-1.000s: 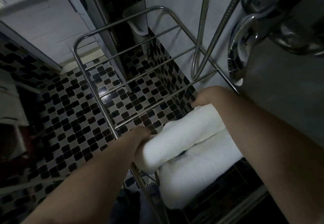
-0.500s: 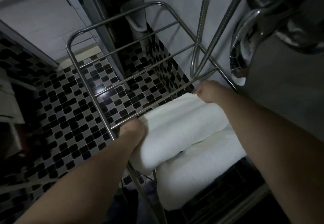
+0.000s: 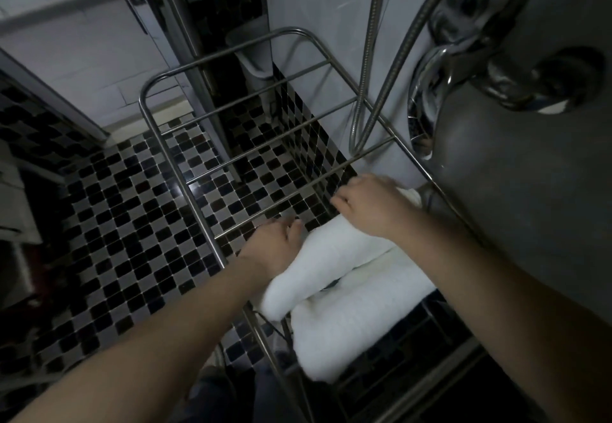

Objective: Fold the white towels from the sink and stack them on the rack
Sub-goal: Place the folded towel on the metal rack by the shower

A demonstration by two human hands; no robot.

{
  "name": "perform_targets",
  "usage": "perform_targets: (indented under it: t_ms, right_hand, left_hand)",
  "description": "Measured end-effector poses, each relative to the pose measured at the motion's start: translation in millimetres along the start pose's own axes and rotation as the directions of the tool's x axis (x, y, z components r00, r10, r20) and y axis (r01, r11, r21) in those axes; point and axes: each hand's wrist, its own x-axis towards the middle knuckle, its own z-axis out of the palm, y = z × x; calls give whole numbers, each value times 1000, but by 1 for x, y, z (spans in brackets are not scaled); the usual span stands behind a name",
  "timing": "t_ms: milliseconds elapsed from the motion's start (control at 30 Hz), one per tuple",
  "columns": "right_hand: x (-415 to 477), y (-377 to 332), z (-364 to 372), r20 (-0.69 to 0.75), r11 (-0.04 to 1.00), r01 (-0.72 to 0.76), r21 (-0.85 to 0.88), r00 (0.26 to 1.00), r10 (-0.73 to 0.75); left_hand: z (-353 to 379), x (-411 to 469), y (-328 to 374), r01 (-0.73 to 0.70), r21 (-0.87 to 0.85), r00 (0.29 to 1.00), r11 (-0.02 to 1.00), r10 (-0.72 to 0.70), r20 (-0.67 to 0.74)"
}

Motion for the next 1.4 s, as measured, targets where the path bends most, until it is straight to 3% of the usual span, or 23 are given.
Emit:
perform_targets:
  t_ms: [33, 100, 167, 233, 300, 433, 667, 800, 900, 967, 1167, 1400]
  right_hand:
    - [-10, -9, 6, -53, 995, 99, 6, 994, -98]
    - [-26, -21, 19, -162, 973, 227, -26, 960, -229]
    - [-43, -22, 27, -144, 964, 262, -49, 953, -267]
    - [-56, -9, 30, -81, 949, 274, -154, 954, -289]
    - [-60, 11, 25, -62, 952, 188, -242, 976, -208]
    - [-54, 33, 12, -58, 967, -46, -252, 998, 32]
    - [-48, 13, 1, -81, 953, -217, -209, 975, 205]
    - [-56, 1, 5, -116, 926, -335, -174, 941, 318]
    - [-62, -19, 3, -95, 896, -427, -120, 903, 418]
    - [-63, -38, -2, -150, 889, -450, -88, 888, 435]
    - [-34, -145, -20, -278, 949, -285, 135, 908, 312]
    - [32, -310, -55, -299, 992, -74, 107, 949, 103]
  left_hand:
    - [3, -11, 7, -60, -16, 998, 998, 60, -11]
    - [12, -30, 15, -156, 214, 987, 964, 159, 2]
    - [22, -41, 10, -187, 410, 978, 893, 209, -8]
    - [24, -43, 3, -150, 429, 982, 891, 183, -36]
    - [23, -47, 0, -124, 437, 986, 891, 159, -44]
    - [23, -58, -5, -100, 418, 985, 903, 150, -87]
    - [18, -62, -15, -99, 423, 991, 901, 126, -37]
    - [14, -69, -20, -153, 427, 985, 891, 175, -13]
    - [-1, -78, -35, -229, 594, 946, 771, 320, -50]
    - [-19, -82, -47, -261, 608, 917, 750, 390, -88]
    - [-83, -101, -119, -196, 571, 919, 797, 352, -175]
    - [-170, -141, -240, 6, 518, 931, 855, 185, -315]
